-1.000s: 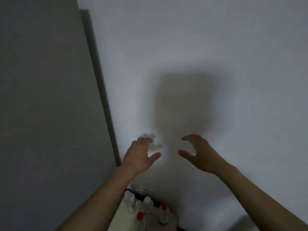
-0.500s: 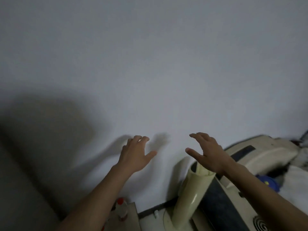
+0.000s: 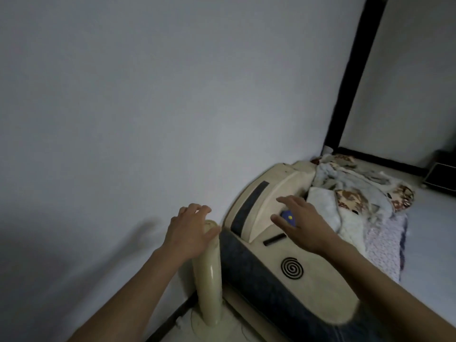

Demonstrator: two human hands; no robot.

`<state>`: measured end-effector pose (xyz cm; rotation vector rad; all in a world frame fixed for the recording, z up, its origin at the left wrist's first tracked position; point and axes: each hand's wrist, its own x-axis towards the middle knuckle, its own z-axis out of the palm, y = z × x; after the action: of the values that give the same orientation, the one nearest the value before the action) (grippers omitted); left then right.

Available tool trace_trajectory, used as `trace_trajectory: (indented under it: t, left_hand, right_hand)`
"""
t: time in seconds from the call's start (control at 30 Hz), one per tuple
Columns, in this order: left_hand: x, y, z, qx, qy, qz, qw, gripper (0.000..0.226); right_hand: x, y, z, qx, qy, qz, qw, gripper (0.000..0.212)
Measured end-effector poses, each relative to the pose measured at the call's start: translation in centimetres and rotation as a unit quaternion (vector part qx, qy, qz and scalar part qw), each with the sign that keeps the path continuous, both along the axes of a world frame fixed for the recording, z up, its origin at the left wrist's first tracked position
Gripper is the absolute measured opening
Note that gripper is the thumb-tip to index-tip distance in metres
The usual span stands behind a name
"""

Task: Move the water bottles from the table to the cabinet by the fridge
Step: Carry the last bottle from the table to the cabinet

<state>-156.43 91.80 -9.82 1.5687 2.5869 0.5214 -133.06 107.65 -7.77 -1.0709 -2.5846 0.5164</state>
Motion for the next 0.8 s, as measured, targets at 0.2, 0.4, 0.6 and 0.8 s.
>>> trace_trajectory:
  t: [0.2,0.4,0.6,0.8]
  left_hand:
    - [6.4,6.3,0.4,0.005,-0.003,-0.1,0.995,0.063]
    - [11.9,12.4,0.5,0.014,-0.001,-0.224,0.975,0.064]
    - [17.5,15.2,-0.2,0.034,-0.017,-0.362,0.932,0.062]
    - [22.1,14.9,-1.1,0.038,-0.034,-0.475,0.878,0.062]
  right_hand:
    - [9.4,1.2,0.0,-0.007,0.016,-0.103,0.995,0.063]
    - [17.3,0.4,0.9,0.002,0.02,-0.241,0.97,0.059]
    - [21.1,-5.7,1.9,0.022,0.003,-0.39,0.921,0.06]
    - [23.3,-13.5,1.8,0.024,0.001,-0.504,0.863,0.058]
